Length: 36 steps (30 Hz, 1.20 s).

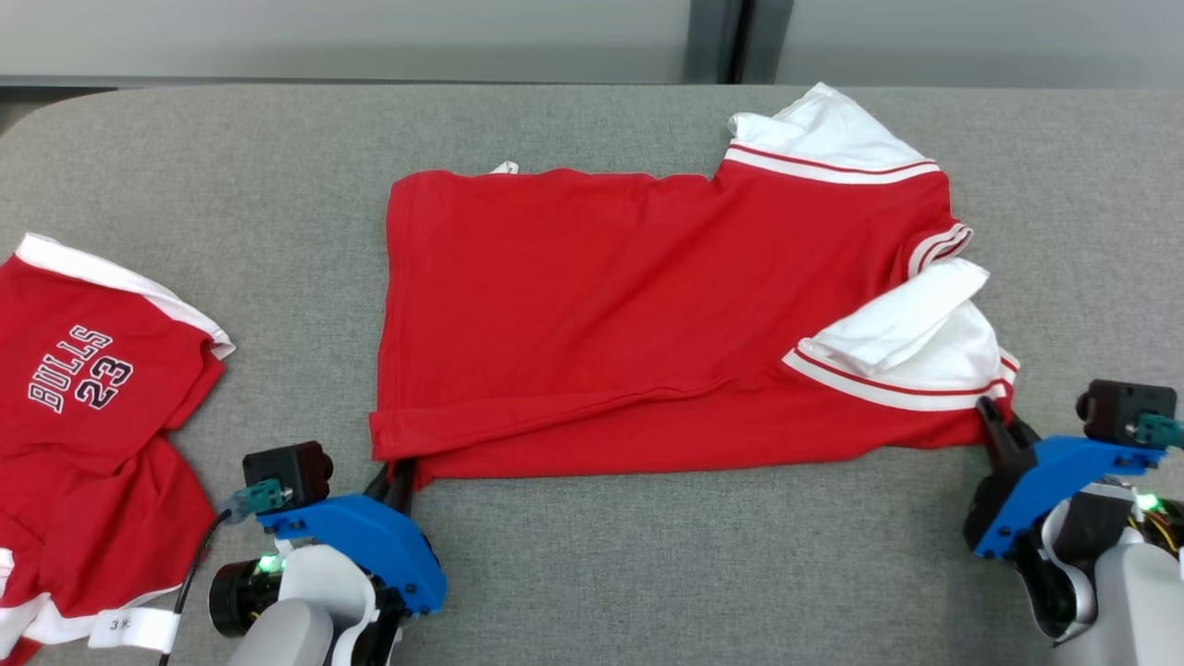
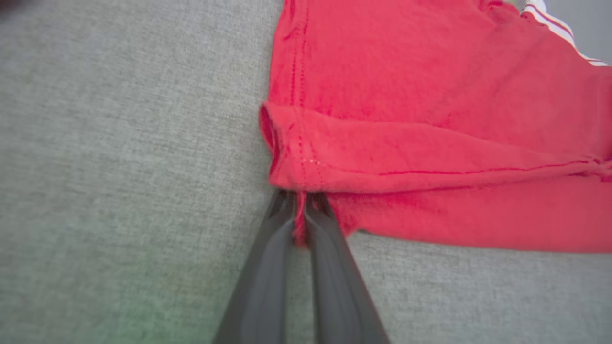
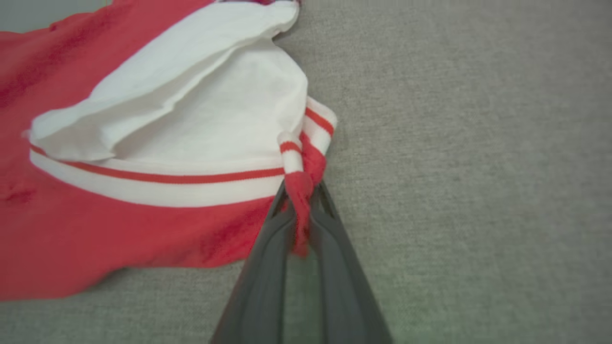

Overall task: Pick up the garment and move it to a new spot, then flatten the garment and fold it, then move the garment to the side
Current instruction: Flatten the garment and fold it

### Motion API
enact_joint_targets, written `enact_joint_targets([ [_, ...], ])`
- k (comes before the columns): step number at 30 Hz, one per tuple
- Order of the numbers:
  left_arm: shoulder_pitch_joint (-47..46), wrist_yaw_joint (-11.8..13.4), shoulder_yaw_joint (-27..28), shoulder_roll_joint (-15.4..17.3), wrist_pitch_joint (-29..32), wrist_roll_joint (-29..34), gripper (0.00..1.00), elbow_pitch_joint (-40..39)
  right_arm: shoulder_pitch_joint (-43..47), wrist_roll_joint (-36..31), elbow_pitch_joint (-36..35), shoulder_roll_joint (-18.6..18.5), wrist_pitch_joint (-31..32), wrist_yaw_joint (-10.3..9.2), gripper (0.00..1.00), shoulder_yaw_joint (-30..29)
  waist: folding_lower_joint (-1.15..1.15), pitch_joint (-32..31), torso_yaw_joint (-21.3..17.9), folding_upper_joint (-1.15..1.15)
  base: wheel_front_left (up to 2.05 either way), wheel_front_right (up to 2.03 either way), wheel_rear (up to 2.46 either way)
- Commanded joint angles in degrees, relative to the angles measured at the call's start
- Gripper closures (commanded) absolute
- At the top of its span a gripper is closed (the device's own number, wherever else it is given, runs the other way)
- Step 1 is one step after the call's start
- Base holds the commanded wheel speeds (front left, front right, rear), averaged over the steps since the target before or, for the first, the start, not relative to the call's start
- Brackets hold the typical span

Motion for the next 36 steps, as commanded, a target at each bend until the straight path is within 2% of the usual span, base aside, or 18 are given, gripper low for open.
enact_joint_targets([
  [1, 2.61, -0.11, -0.14, 0.26, 1.12, -0.75, 1.0, 0.22, 1.84, -0.03, -1.34, -0.27, 0.03, -0.08, 1.0, -0.72, 0.0, -0.55, -0.16, 0.0, 0.0, 0.0, 0.0],
  [5, 5.0, 0.06, 1.86, 2.02, 2.03, -2.98, 1.0, -6.54, 6.24, 1.05, -8.91, -0.24, 2.49, -0.06, 1.0, -1.45, 0.0, -2.61, -0.83, 0.0, 0.0, 0.0, 0.0],
  [13, 14.03, 2.82, 2.66, 6.33, 7.18, -4.8, 1.0, -20.07, 16.06, 5.61, -19.77, -0.25, 8.93, -0.06, 1.0, -1.77, 0.0, -5.36, -1.93, 0.0, 0.0, 0.0, 0.0],
  [21, 22.3, 6.36, 2.74, 9.98, 11.44, -4.72, 1.0, -27.39, 24.64, 9.94, -24.59, -0.25, 13.19, -0.06, 1.0, -2.42, 0.0, -6.47, -2.03, 0.0, 0.0, 0.0, 0.0],
  [23, 23.16, 7.14, 2.79, 9.49, 11.76, -5.26, 0.99, -27.65, 25.96, 10.68, -24.55, -0.25, 13.91, -0.06, 1.0, -1.83, 0.0, -6.56, -1.97, 0.0, 0.0, 0.0, 0.0],
  [24, 23.33, 7.35, 2.75, 9.41, 11.8, -5.22, 0.6, -27.71, 26.51, 10.96, -24.49, -0.25, 14.34, -0.06, 1.0, -1.5, 0.0, -6.59, -1.95, 0.0, 0.0, 0.0, 0.0],
  [25, 23.34, 7.59, 2.68, 9.39, 11.72, -5.05, 0.09, -27.69, 26.76, 11.16, -24.54, -0.24, 14.6, -0.05, 0.87, -1.04, 0.0, -6.6, -1.95, 0.0, 0.0, 0.0, 0.0],
  [26, 23.1, 7.74, 2.63, 9.27, 11.6, -4.85, 0.0, -27.59, 26.73, 11.38, -24.65, -0.24, 14.69, -0.05, 0.0, -0.78, 0.0, -6.57, -1.96, 0.0, 0.0, 0.0, 0.0],
  [36, 18.07, 6.56, 2.64, 8.31, 10.62, -4.82, 0.0, -27.52, 21.58, 7.04, -27.91, -0.22, 13.73, -0.04, 0.0, 0.4, 0.0, -6.24, -2.11, 0.0, 0.0, 0.0, 0.0],
])
